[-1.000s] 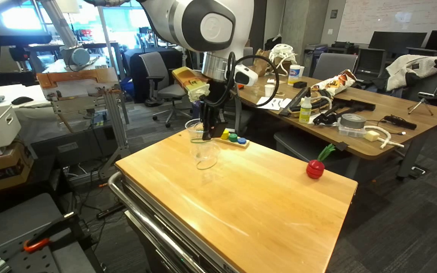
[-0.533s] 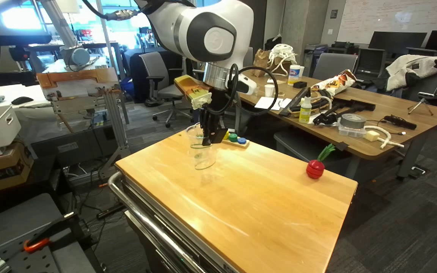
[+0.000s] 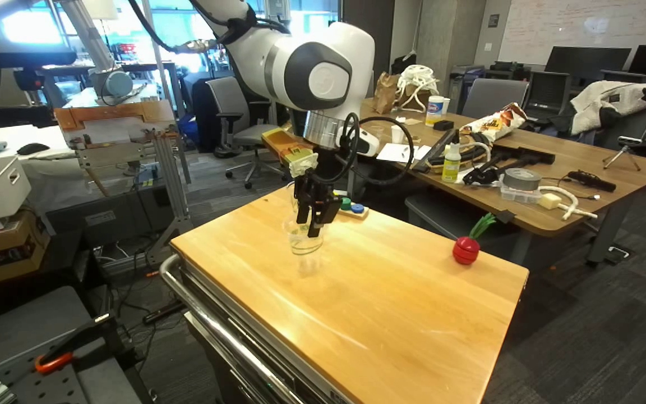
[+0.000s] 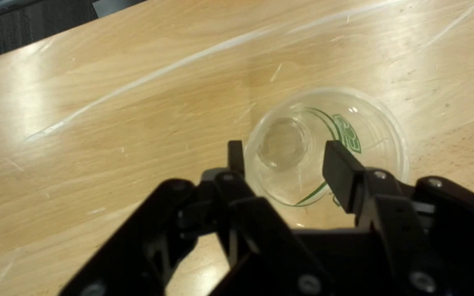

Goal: Stack the clear cups

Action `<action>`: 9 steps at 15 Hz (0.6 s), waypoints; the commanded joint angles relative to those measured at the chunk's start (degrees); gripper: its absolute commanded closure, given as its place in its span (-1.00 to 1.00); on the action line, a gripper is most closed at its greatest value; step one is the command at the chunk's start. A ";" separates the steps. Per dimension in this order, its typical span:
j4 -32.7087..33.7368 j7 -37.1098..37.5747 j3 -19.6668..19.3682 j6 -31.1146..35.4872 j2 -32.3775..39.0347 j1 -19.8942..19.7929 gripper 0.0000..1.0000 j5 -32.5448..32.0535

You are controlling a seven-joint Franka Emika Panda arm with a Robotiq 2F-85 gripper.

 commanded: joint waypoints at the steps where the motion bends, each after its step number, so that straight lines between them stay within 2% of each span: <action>1: 1.20 -0.43 -0.22 -0.95 -1.53 0.40 -0.72 -1.02; 3: 1.46 -0.32 -0.26 -1.05 -2.53 0.46 -0.98 -1.17; 9: 4.85 0.57 0.10 -2.19 -3.76 1.51 -1.00 -2.87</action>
